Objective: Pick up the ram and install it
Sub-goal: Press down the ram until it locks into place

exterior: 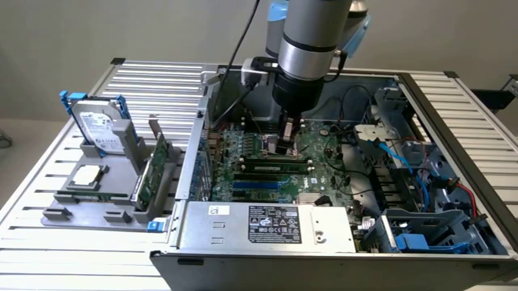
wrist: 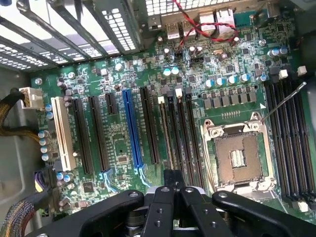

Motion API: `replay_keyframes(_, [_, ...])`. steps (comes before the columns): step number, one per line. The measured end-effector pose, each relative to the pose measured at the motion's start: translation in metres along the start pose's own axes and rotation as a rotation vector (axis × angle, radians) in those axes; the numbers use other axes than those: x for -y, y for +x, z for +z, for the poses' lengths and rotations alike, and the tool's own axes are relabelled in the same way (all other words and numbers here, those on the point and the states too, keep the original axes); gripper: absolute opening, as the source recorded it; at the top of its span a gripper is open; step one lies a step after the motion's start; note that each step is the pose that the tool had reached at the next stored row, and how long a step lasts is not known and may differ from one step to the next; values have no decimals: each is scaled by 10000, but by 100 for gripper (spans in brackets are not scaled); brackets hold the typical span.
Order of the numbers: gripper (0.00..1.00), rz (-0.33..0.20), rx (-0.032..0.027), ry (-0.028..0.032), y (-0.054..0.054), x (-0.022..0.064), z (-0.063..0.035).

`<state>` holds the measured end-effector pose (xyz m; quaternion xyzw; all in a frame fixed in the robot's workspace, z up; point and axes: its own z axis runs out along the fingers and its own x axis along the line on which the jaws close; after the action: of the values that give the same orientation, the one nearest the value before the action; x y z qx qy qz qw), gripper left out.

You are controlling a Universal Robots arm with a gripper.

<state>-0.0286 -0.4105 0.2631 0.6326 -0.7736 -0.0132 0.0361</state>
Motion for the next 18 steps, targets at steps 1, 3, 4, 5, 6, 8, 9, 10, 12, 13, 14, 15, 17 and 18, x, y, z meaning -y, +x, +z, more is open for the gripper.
replay_keyframes(1, [11,120,-4,-1,0,0,0])
replay_keyframes(3, [11,367,-14,-4,0,0,0])
replay_keyframes(4, [11,482,-19,-4,0,0,0])
replay_keyframes(5, [11,595,-26,-3,0,0,0])
replay_keyframes(6, [11,708,-32,-2,0,0,0])
replay_keyframes(8, [11,934,-28,4,0,0,0])
replay_keyframes(9, [11,1062,-22,7,-1,0,0])
replay_keyframes(10, [11,1176,-17,11,-1,0,0])
replay_keyframes(12, [11,1405,3,37,0,0,0])
replay_keyframes(13, [11,1516,17,56,0,0,0])
replay_keyframes(14, [11,1630,30,74,-1,0,0])
replay_keyframes(15, [11,1741,44,93,-1,0,1])
replay_keyframes(17, [11,1957,75,151,-1,0,1])
replay_keyframes(18, [11,2070,93,182,-2,0,1])
